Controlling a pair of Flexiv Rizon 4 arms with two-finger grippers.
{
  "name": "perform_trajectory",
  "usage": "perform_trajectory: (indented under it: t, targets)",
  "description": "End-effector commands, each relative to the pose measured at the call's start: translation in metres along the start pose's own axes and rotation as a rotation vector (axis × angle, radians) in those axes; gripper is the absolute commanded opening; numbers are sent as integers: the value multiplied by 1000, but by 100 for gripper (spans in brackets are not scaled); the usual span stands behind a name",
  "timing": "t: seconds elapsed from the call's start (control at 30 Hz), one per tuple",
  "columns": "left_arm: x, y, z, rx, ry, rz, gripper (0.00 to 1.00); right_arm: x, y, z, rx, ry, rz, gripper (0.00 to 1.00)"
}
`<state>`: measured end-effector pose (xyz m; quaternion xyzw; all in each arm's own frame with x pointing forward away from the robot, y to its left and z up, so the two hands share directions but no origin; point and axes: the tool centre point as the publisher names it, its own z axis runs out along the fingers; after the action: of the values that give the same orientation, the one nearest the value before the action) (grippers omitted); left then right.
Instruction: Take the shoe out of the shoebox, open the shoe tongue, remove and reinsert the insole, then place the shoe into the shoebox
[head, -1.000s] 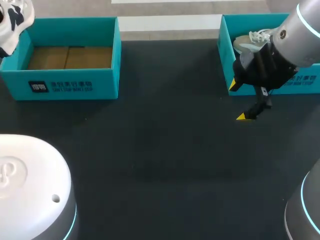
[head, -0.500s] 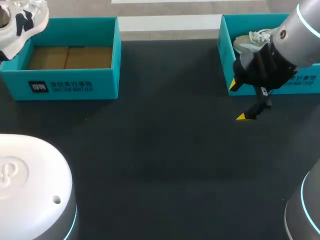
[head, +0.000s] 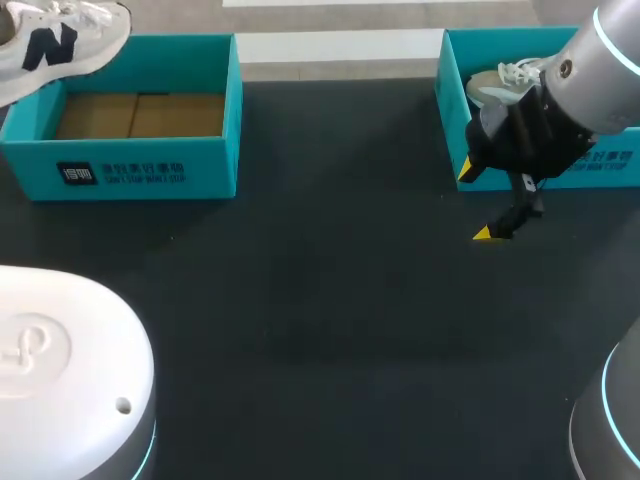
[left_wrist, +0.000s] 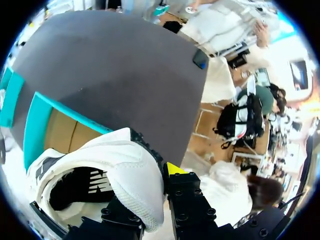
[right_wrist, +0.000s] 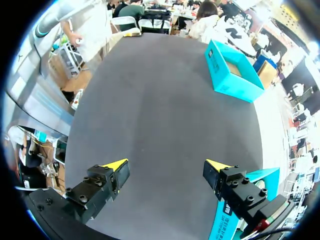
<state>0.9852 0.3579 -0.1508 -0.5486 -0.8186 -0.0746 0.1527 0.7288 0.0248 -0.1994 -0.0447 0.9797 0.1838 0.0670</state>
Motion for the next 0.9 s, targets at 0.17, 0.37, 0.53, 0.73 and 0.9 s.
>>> perform_trajectory:
  t: [0.17, 0.37, 0.53, 0.73, 0.9]
  targets:
    - [3, -7, 1, -185, 45, 464, 0, 0, 0, 2, 2, 0, 0, 100]
    - [3, -7, 1, -185, 45, 464, 0, 0, 0, 2, 2, 0, 0, 100]
    - [3, -7, 1, -185, 45, 464, 0, 0, 0, 2, 2, 0, 0, 100]
    - [0, -7, 0, -195, 53, 477, 0, 0, 0, 2, 2, 0, 0, 100]
    - [-12, -6, -1, -228, 41, 482, 0, 0, 0, 2, 2, 0, 0, 100]
